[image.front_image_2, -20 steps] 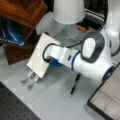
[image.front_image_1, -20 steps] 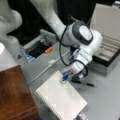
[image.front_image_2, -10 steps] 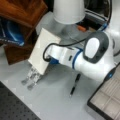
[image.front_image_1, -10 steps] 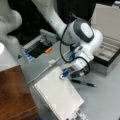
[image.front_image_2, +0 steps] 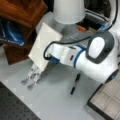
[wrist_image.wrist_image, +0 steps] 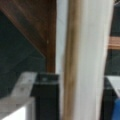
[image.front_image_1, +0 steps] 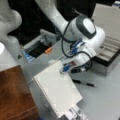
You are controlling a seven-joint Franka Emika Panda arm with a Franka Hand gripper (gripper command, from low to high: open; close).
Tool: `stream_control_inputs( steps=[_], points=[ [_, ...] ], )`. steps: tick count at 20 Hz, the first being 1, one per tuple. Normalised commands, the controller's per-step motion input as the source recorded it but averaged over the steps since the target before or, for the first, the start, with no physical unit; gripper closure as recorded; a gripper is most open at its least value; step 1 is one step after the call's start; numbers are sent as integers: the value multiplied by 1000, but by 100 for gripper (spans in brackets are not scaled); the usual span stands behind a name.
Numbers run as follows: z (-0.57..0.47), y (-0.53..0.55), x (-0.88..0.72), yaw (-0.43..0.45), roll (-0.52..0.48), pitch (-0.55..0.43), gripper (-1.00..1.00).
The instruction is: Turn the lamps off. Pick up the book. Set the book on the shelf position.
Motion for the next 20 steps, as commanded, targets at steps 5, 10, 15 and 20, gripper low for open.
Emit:
stream_control_inputs(
  steps=[5, 10, 15, 20],
  points=[
    [229, 142, 302, -80, -273, 65, 100],
    [310, 186, 321, -107, -242, 70, 100],
    [321, 143, 304, -106, -237, 84, 100],
    [248, 60, 277, -89, -222, 93, 100]
  ],
)
